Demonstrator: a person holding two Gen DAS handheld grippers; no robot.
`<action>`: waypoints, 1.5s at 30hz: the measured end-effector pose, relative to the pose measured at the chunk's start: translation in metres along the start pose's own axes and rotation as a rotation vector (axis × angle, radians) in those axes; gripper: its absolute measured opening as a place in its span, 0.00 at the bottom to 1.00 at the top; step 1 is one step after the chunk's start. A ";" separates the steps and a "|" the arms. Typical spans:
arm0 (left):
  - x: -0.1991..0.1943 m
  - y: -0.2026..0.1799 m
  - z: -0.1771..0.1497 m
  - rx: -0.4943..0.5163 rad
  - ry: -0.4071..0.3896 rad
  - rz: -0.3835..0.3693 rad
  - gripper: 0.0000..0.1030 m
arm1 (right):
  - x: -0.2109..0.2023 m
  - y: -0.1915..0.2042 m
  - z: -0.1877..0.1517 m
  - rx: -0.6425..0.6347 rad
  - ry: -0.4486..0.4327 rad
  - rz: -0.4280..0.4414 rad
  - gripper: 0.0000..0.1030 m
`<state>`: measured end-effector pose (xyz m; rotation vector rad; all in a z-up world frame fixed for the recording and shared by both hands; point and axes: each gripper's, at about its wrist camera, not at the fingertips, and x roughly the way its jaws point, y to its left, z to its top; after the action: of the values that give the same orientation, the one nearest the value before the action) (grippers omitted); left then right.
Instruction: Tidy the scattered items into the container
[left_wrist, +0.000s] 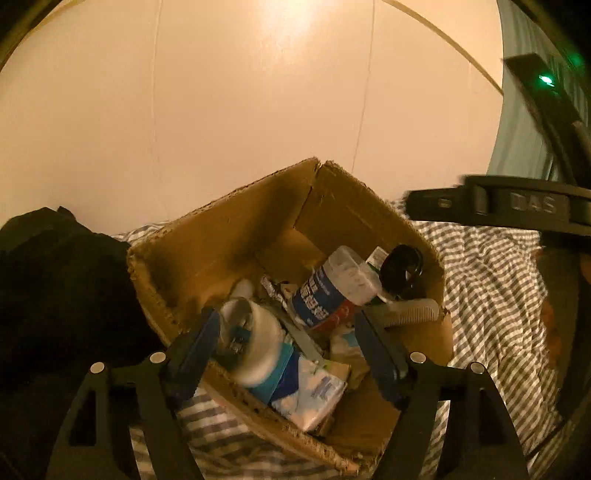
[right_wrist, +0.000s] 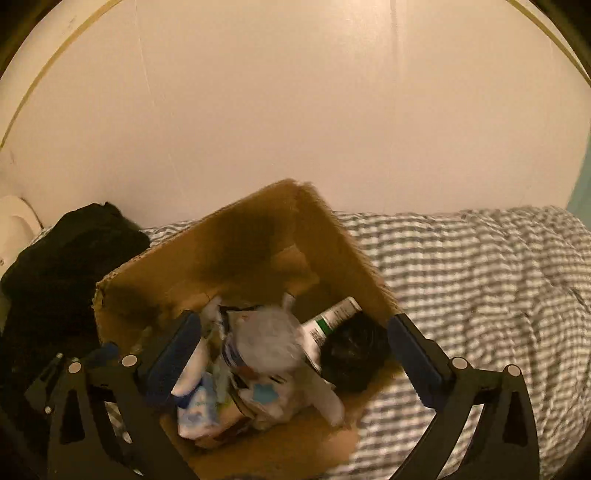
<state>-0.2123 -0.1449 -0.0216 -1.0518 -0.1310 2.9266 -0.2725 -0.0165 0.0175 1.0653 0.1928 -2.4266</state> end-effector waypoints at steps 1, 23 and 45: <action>-0.003 -0.002 -0.001 -0.004 0.003 0.003 0.77 | -0.004 -0.004 -0.002 0.004 0.006 -0.010 0.98; -0.105 -0.101 -0.083 -0.046 -0.007 0.137 1.00 | -0.126 -0.097 -0.166 0.122 -0.053 -0.151 1.00; -0.085 -0.089 -0.090 -0.124 -0.007 0.207 1.00 | -0.100 -0.090 -0.183 0.077 -0.082 -0.250 1.00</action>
<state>-0.0897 -0.0546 -0.0283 -1.1366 -0.2189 3.1425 -0.1380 0.1565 -0.0417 1.0248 0.2178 -2.7165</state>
